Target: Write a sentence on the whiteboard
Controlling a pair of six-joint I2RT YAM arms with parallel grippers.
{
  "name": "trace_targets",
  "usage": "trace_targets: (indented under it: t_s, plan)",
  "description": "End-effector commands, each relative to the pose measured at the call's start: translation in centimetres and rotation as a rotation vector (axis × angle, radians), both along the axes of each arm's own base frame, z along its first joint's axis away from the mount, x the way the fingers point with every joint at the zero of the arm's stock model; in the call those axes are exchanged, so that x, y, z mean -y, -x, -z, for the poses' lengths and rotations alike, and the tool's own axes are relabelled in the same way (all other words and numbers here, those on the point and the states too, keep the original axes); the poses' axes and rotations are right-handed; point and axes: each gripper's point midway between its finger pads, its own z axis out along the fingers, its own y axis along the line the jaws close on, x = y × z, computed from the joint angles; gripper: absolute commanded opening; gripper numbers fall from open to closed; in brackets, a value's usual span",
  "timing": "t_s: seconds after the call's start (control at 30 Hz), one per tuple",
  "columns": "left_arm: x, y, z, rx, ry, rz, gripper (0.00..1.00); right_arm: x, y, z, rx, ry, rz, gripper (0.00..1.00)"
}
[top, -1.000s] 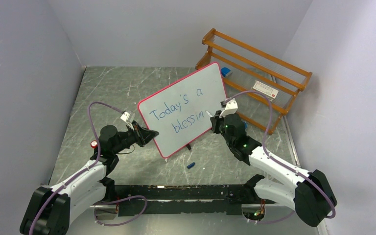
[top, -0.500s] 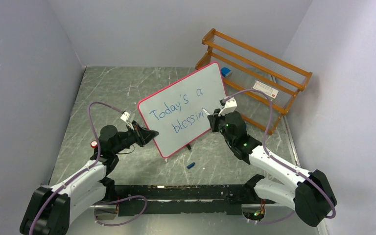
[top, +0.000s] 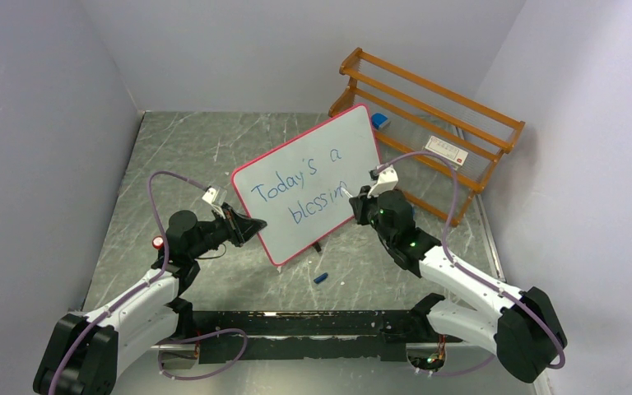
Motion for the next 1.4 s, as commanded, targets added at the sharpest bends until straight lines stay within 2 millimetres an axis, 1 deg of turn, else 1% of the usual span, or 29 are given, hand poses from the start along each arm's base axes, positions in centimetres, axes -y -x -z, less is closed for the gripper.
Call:
trace_targets:
  t_s: [0.0,0.4,0.8,1.17,1.37]
  plan:
    - [-1.3,-1.3,1.1,0.002,-0.069,-0.090,0.05,0.8,0.4,1.3,-0.034,0.016,0.023,0.00]
    - [-1.3,-1.3,1.1,0.002,-0.070,-0.089,0.05,1.4,-0.1,1.4,-0.027,0.032,0.063,0.00]
    - [-1.2,-1.3,1.2,0.003,-0.071,-0.083,0.05,0.9,-1.2,0.1,0.016,0.019,0.073,0.00]
    - [-1.2,-1.3,1.3,0.000,-0.071,-0.080,0.05,0.7,-1.8,-1.6,0.065,-0.007,0.075,0.00]
    - [-1.3,-1.3,1.3,0.000,-0.072,-0.086,0.05,0.8,-1.9,-1.6,0.063,-0.008,0.083,0.00]
